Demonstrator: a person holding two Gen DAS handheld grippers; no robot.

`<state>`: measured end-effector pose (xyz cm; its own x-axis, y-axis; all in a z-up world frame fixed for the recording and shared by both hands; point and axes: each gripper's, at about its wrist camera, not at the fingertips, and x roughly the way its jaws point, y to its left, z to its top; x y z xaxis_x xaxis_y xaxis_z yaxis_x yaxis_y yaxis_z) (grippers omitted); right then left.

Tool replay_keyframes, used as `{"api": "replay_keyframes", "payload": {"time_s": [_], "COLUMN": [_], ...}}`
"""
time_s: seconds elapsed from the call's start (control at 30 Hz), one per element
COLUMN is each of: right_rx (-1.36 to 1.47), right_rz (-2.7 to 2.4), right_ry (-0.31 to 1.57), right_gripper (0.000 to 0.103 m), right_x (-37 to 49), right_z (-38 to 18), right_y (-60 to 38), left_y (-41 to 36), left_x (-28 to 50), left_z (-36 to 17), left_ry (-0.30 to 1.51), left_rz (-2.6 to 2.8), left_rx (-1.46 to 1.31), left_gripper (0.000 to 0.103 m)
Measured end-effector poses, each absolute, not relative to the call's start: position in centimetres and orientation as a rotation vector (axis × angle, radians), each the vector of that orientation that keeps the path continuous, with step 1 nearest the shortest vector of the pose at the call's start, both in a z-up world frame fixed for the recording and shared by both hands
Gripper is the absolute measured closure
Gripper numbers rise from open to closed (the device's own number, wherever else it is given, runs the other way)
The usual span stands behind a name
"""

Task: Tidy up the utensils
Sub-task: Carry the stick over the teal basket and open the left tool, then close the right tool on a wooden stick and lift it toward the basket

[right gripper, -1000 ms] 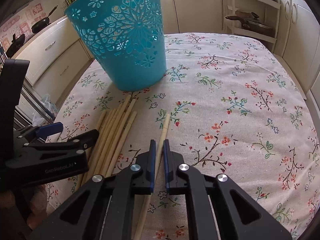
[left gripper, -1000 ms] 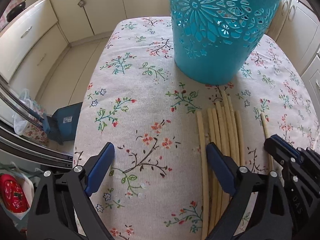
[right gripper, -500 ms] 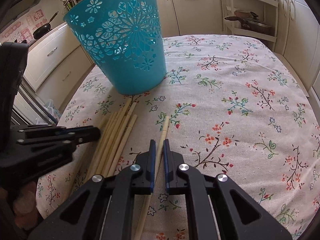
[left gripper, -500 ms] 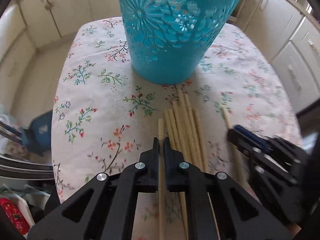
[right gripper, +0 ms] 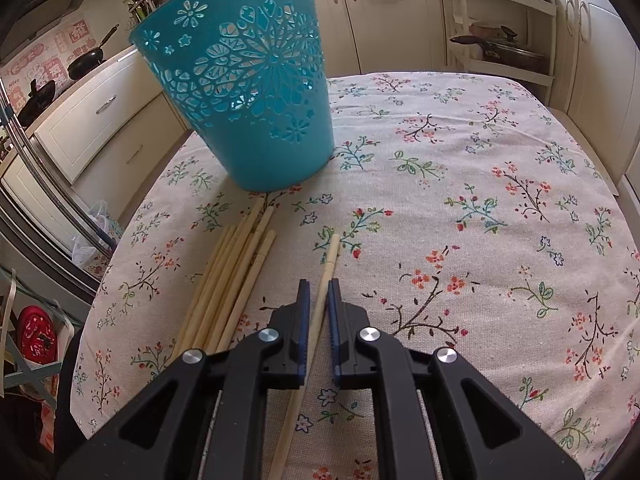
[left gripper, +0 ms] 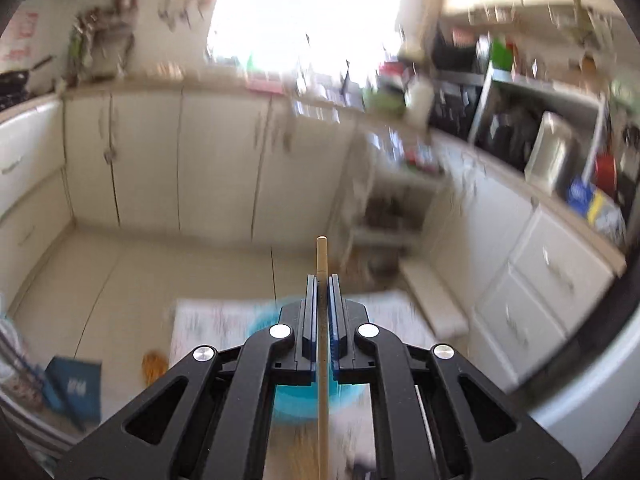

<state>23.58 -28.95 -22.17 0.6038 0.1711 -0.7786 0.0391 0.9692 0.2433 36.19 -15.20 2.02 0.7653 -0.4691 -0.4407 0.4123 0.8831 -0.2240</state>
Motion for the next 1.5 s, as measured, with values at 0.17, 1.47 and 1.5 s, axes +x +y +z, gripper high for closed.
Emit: {"api": "replay_keyframes", "payload": {"time_s": [0.17, 1.47, 1.5], "right_rx": [0.242, 0.176, 0.228], "right_rz": [0.09, 0.003, 0.015], "right_ry": [0.917, 0.956, 0.941], "right_gripper": [0.087, 0.097, 0.097], "right_x": [23.6, 22.0, 21.6], "right_z": [-22.1, -21.6, -21.1], "right_y": [-28.8, -28.0, -29.0], "left_y": [-16.9, -8.2, -8.1], "left_x": [40.3, 32.6, 32.6], "left_z": [1.6, -22.0, -22.5], "left_ry": [0.374, 0.832, 0.845], "left_rz": [-0.353, -0.095, -0.098], "left_rx": [-0.127, 0.011, 0.011], "left_gripper": [0.098, 0.008, 0.008]}}
